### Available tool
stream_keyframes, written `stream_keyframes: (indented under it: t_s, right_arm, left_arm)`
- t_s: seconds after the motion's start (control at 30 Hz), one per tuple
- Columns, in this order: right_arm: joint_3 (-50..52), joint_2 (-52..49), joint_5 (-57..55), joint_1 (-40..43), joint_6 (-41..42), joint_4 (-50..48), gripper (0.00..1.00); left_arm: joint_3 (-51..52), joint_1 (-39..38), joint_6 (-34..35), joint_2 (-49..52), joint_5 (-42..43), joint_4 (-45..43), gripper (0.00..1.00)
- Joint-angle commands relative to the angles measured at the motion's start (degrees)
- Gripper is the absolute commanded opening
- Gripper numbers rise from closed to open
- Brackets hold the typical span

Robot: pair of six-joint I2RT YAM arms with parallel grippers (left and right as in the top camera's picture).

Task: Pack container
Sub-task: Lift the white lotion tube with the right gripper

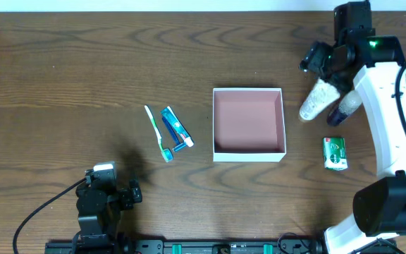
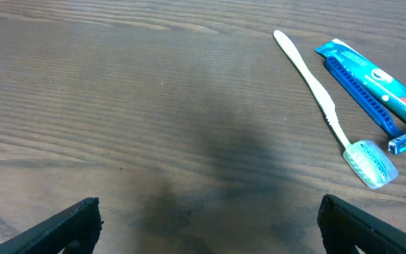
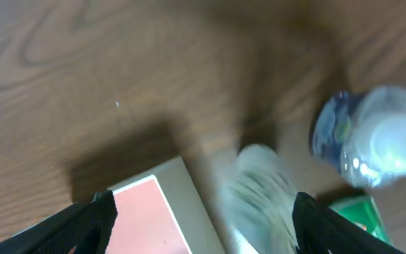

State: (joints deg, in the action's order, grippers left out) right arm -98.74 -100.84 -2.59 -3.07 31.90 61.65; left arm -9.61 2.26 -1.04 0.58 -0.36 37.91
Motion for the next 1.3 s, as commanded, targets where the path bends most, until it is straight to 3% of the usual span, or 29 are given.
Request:
stream_keyframes:
  t_s: [0.0, 0.17, 0.27, 0.4, 0.63, 0.87, 0.93, 1.17, 1.27]
  right_arm:
    - [-7.0, 0.8, -1.1, -0.2, -6.0, 0.5, 0.82]
    - [-14.4, 0.8, -0.9, -0.2, -13.5, 5.8, 0.85]
    - [-14.4, 0.7, -0.9, -0.2, -17.9, 9.0, 0.84]
    - [-11.0, 0.3, -1.1, -0.1, -17.5, 10.8, 0.81]
    - [-2.4, 0.2, -1.1, 0.5, -5.9, 10.5, 0.67]
    - [-0.5, 0.2, -3.3, 0.6, 2.8, 9.9, 0.57]
    - [0.2, 0.2, -4.2, 0.5, 2.8, 9.3, 0.41]
    - [0.3, 0.2, -6.4, 0.5, 1.5, 8.4, 0.01]
    - [-2.1, 0.2, -6.4, 0.3, -2.2, 7.7, 0.01]
  left_arm:
    - [0.7, 0.5, 0.9, -0.4, 0.0, -0.1, 0.98]
    - [0.7, 0.5, 0.9, -0.4, 0.0, -0.1, 0.98]
    - [0.7, 0.5, 0.9, -0.4, 0.0, -0.1, 0.98]
    - [0.7, 0.5, 0.9, -0.4, 0.0, -0.1, 0.98]
    - [0.7, 0.5, 0.9, -0.4, 0.0, -0.1, 0.98]
    - [0.7, 0.5, 0.9, -0.4, 0.0, -0.1, 0.98]
    - [0.7, 0.5, 0.9, -0.4, 0.0, -0.1, 0.98]
    - [0.7, 0.5, 0.9, -0.4, 0.0, -0.1, 0.98]
    - [0.7, 0.5, 0.9, -0.4, 0.0, -0.1, 0.98]
